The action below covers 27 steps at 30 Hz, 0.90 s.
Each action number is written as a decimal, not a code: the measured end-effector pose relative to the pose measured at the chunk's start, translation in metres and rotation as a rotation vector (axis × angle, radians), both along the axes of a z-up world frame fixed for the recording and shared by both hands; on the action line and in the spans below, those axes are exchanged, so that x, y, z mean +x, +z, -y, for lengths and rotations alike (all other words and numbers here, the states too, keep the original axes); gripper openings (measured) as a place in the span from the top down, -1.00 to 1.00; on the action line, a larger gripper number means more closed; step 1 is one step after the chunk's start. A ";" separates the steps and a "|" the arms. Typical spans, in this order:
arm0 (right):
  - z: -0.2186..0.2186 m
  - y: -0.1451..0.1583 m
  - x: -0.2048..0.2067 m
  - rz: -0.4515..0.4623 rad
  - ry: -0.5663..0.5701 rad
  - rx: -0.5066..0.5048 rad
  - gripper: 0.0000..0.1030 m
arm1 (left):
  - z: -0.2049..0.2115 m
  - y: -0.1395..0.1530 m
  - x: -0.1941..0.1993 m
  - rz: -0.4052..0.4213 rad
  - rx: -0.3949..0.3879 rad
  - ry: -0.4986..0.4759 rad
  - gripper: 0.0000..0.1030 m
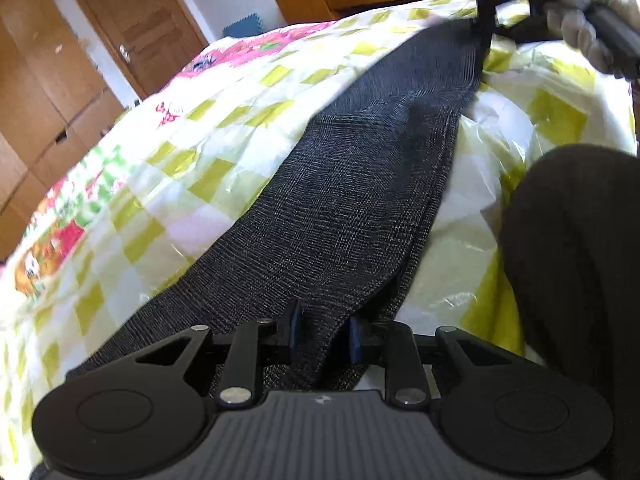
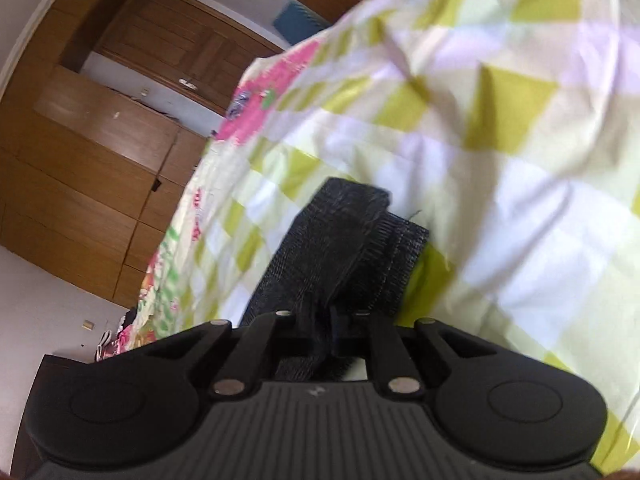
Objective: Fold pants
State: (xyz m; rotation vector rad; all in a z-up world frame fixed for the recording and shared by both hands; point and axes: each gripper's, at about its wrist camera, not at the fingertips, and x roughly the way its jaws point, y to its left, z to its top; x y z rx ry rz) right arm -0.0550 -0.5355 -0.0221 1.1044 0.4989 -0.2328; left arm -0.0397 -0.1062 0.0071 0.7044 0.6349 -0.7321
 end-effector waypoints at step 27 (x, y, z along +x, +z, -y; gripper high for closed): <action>0.003 0.009 -0.009 0.020 -0.090 0.022 0.52 | -0.007 0.006 0.014 -0.051 -0.023 0.019 0.17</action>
